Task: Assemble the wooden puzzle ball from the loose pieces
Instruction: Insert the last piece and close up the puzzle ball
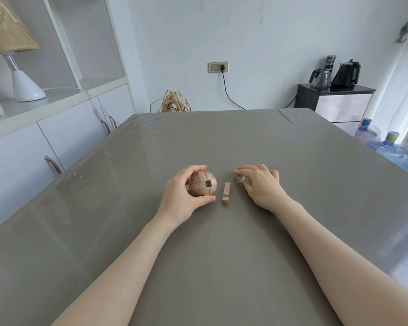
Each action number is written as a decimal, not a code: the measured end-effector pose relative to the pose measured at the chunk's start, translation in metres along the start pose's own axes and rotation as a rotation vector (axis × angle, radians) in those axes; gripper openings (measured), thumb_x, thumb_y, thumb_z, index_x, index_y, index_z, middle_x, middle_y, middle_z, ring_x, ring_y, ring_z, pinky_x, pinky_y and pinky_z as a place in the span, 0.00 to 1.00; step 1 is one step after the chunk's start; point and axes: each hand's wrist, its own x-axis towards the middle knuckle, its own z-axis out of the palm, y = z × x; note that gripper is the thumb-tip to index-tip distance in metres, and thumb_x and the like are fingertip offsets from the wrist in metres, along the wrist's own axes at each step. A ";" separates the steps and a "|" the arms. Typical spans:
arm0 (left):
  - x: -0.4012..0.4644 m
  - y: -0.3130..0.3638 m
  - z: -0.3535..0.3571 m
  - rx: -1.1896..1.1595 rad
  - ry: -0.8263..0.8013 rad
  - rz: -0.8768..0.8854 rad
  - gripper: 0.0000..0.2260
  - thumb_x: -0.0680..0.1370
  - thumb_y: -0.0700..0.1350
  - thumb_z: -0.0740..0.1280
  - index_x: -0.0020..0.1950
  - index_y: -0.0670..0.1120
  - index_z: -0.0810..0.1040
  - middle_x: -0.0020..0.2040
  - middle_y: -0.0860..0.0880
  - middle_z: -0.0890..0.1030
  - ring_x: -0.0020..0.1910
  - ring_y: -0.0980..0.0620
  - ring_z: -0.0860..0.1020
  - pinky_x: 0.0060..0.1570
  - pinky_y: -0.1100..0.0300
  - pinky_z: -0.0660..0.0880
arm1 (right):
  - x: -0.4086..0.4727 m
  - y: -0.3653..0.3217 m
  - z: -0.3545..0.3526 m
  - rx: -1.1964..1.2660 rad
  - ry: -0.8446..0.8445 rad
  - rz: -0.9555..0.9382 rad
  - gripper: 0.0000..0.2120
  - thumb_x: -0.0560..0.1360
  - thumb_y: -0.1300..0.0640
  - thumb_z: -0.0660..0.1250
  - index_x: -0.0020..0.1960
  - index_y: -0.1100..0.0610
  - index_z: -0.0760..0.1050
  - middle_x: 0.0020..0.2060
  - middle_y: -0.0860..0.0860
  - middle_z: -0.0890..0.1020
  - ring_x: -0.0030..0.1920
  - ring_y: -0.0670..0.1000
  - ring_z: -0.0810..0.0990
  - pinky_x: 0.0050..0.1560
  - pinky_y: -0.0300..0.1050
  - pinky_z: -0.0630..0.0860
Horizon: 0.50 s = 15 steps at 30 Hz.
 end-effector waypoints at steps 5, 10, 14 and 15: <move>-0.001 -0.001 0.001 0.007 -0.017 -0.009 0.28 0.63 0.42 0.80 0.60 0.54 0.76 0.51 0.62 0.76 0.52 0.65 0.73 0.56 0.61 0.74 | -0.002 -0.002 -0.001 -0.074 0.055 0.000 0.13 0.81 0.51 0.57 0.60 0.48 0.77 0.61 0.45 0.73 0.61 0.51 0.65 0.52 0.44 0.53; 0.000 -0.001 0.001 0.005 -0.026 -0.019 0.28 0.62 0.42 0.80 0.59 0.55 0.76 0.52 0.62 0.77 0.53 0.63 0.74 0.55 0.63 0.73 | -0.005 -0.005 0.004 -0.040 0.167 0.001 0.12 0.79 0.48 0.60 0.52 0.52 0.79 0.51 0.49 0.74 0.57 0.53 0.65 0.50 0.42 0.52; 0.000 -0.002 0.002 -0.002 -0.047 -0.038 0.28 0.63 0.41 0.80 0.59 0.54 0.76 0.51 0.60 0.77 0.51 0.60 0.75 0.51 0.68 0.75 | -0.007 -0.008 0.005 0.052 0.274 -0.001 0.12 0.80 0.51 0.59 0.49 0.57 0.76 0.45 0.51 0.76 0.53 0.54 0.69 0.49 0.42 0.54; 0.000 -0.002 0.002 -0.004 -0.052 -0.045 0.28 0.63 0.41 0.80 0.60 0.54 0.76 0.51 0.59 0.77 0.51 0.60 0.76 0.50 0.70 0.74 | -0.008 -0.009 0.004 0.046 0.267 -0.011 0.11 0.80 0.52 0.58 0.48 0.58 0.75 0.45 0.51 0.76 0.52 0.55 0.70 0.48 0.43 0.56</move>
